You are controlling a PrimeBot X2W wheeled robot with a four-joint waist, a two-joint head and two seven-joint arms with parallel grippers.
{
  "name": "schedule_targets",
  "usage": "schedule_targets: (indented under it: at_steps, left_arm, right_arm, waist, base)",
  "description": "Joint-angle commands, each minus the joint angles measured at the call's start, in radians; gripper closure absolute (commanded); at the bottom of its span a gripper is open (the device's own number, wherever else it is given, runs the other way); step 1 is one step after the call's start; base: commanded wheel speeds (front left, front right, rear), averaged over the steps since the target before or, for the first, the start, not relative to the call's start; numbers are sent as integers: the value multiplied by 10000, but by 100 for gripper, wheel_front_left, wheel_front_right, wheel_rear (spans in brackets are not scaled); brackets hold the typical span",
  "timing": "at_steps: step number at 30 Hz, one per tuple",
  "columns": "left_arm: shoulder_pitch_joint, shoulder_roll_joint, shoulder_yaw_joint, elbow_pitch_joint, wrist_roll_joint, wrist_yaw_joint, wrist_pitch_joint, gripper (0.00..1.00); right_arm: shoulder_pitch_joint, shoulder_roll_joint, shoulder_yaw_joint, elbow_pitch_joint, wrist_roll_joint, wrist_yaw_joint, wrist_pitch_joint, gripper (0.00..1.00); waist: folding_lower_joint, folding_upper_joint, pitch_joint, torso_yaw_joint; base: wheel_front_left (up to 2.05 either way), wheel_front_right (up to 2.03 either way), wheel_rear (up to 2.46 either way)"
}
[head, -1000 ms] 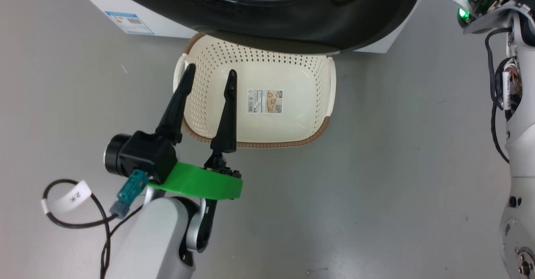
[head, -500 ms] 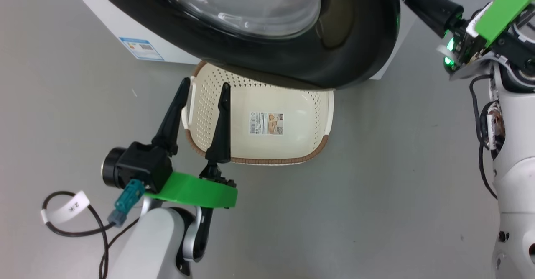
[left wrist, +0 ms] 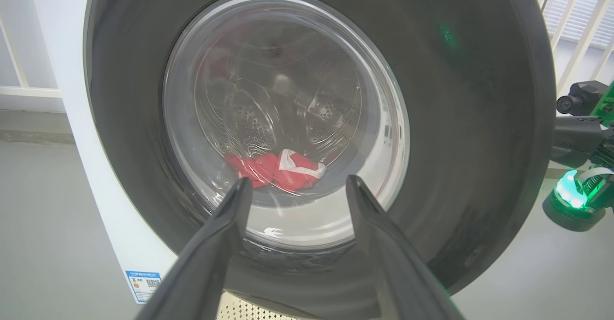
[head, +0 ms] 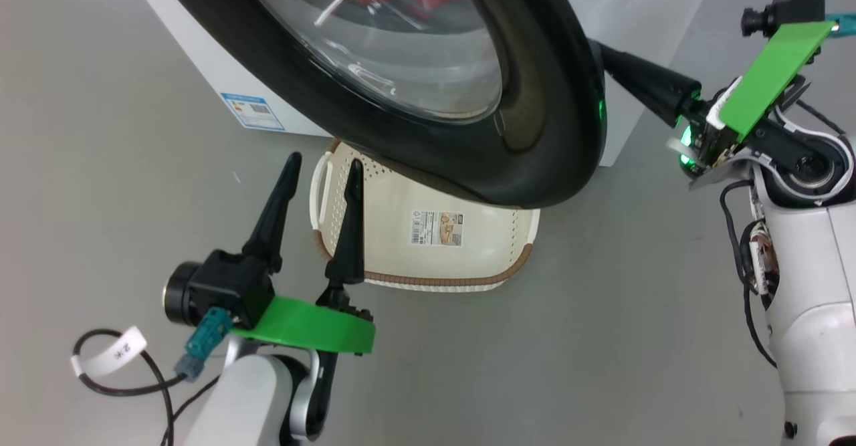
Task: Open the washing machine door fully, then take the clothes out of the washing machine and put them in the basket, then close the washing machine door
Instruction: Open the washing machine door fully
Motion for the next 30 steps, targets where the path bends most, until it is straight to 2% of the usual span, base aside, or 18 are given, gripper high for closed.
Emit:
schedule_targets:
  at_steps: [1,30]
  left_arm:
    - [178,185,352,-220,69,-22,-78,0]
    - [1214,185,482,-612,-7,154,-78,0]
  right_arm:
    - [133,205,231,-403,247,75,8,100]
    - [2802,206,1486,-2077,1197,75,-124,100]
  waist:
    - [0,0,-159,104]
    - [0,0,-1469,1328]
  base:
    - [0,0,0]
    - [0,0,0]
